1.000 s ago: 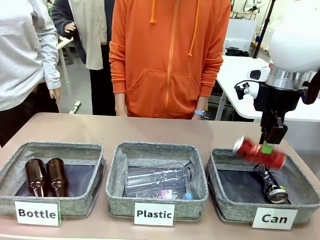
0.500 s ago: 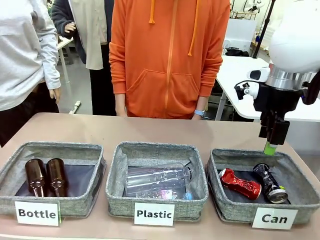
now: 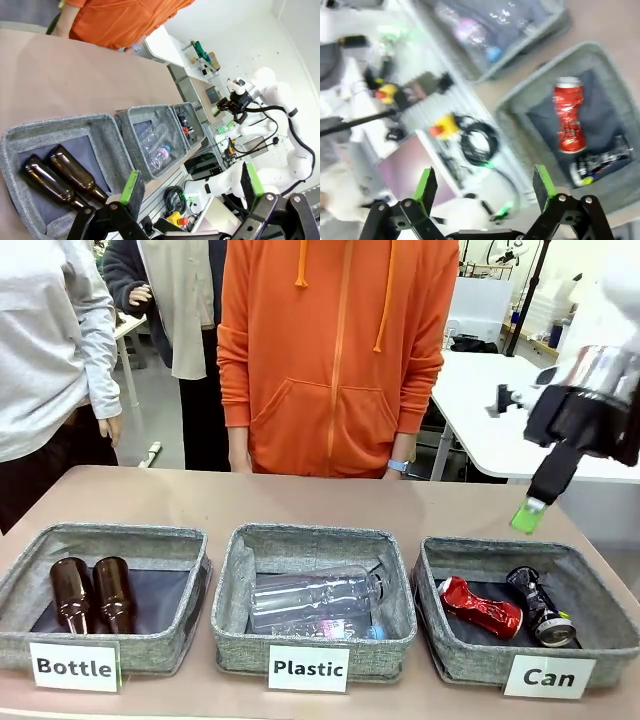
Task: Sort the can waste into the basket.
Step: Pick up the can waste from the table and place it in the right Fabric basket.
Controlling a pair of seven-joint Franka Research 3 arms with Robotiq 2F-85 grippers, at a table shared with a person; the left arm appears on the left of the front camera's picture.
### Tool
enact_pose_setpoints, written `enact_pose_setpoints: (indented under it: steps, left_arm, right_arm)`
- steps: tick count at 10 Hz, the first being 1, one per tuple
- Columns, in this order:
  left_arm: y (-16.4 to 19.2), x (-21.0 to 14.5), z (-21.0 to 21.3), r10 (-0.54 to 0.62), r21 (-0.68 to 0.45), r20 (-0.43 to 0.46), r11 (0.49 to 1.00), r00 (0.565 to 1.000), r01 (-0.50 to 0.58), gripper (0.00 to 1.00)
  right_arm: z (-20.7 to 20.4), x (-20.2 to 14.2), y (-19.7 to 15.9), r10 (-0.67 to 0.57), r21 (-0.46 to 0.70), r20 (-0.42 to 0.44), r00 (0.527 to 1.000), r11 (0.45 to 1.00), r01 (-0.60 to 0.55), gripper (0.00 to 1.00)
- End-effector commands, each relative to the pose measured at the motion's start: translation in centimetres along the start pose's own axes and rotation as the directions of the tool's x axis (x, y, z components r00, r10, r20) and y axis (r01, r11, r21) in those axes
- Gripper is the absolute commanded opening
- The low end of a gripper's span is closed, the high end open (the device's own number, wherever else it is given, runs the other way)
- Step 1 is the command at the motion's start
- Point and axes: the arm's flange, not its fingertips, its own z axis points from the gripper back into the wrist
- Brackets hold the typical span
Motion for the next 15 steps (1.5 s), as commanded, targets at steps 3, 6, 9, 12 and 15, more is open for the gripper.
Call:
enact_pose_setpoints:
  steps: [3, 6, 9, 12, 15]
  left_arm:
    - [-0.4, 0.1, 0.0, 0.009, -0.015, 0.010, 1.000, 1.000, -0.009, 1.00]
    - [-0.4, 0.1, 0.0, 0.009, -0.015, 0.010, 1.000, 1.000, -0.009, 1.00]
    - [-0.4, 0.1, 0.0, 0.009, -0.015, 0.010, 1.000, 1.000, -0.009, 1.00]
    - [-0.4, 0.1, 0.0, 0.009, -0.015, 0.010, 1.000, 1.000, -0.009, 1.00]
    - [-0.4, 0.1, 0.0, 0.009, -0.015, 0.010, 1.000, 1.000, -0.009, 1.00]
  right_arm:
    - [1.9, -5.0, -1.6, -0.890, 0.918, 0.395, 0.229, 0.393, -0.055, 1.00]
    - [0.2, -12.6, -0.3, -0.873, 0.844, 0.480, -0.091, 0.487, -0.224, 1.00]
    - [-0.1, -16.3, 1.0, -0.766, 0.769, 0.576, -0.283, 0.626, -0.129, 1.00]
    - [0.4, -15.5, -2.2, -0.721, 0.807, 0.351, 0.597, 0.556, 0.197, 1.00]
    - [0.4, -15.5, -2.2, -0.721, 0.807, 0.351, 0.597, 0.556, 0.197, 1.00]
